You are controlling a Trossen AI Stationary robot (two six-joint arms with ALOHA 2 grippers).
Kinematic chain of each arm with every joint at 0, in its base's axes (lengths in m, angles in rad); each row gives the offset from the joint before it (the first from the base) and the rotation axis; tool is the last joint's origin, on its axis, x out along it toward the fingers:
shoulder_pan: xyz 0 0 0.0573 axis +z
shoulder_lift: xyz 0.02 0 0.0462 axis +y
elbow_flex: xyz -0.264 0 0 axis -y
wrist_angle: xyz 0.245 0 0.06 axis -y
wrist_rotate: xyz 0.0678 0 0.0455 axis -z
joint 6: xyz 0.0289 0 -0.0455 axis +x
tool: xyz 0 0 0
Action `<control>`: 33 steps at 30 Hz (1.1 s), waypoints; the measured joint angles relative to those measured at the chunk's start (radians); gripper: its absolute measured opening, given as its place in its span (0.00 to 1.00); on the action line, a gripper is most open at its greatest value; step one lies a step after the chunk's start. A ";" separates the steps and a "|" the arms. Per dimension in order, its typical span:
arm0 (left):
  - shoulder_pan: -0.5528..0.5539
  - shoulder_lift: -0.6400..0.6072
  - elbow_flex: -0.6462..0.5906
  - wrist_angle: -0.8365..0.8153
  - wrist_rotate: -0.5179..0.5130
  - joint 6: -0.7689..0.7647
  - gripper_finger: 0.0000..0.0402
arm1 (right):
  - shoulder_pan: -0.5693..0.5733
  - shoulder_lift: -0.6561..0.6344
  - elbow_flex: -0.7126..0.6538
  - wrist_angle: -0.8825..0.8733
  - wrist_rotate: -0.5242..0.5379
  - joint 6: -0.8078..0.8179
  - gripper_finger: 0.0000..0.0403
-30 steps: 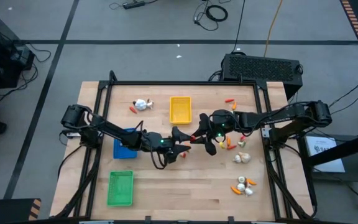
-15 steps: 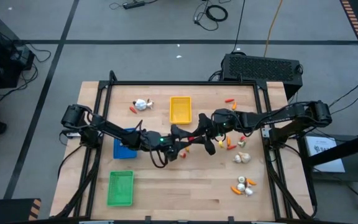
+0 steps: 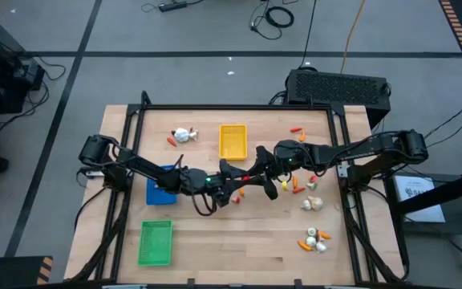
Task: Sort produce into baskets
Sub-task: Put the orange mushroom into the blue bin
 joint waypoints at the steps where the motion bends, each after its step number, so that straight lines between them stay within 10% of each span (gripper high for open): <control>1: 0.000 0.000 0.000 0.006 0.000 0.000 0.60 | 0.000 0.000 0.000 0.000 0.000 0.000 0.24; 14: 0.000 0.000 0.000 0.010 -0.011 0.005 0.42 | 0.000 0.000 0.000 0.007 0.001 -0.003 0.25; 33: -0.021 0.000 -0.001 -0.008 -0.177 -0.132 0.41 | -0.064 -0.005 0.000 -0.183 0.006 -0.147 0.57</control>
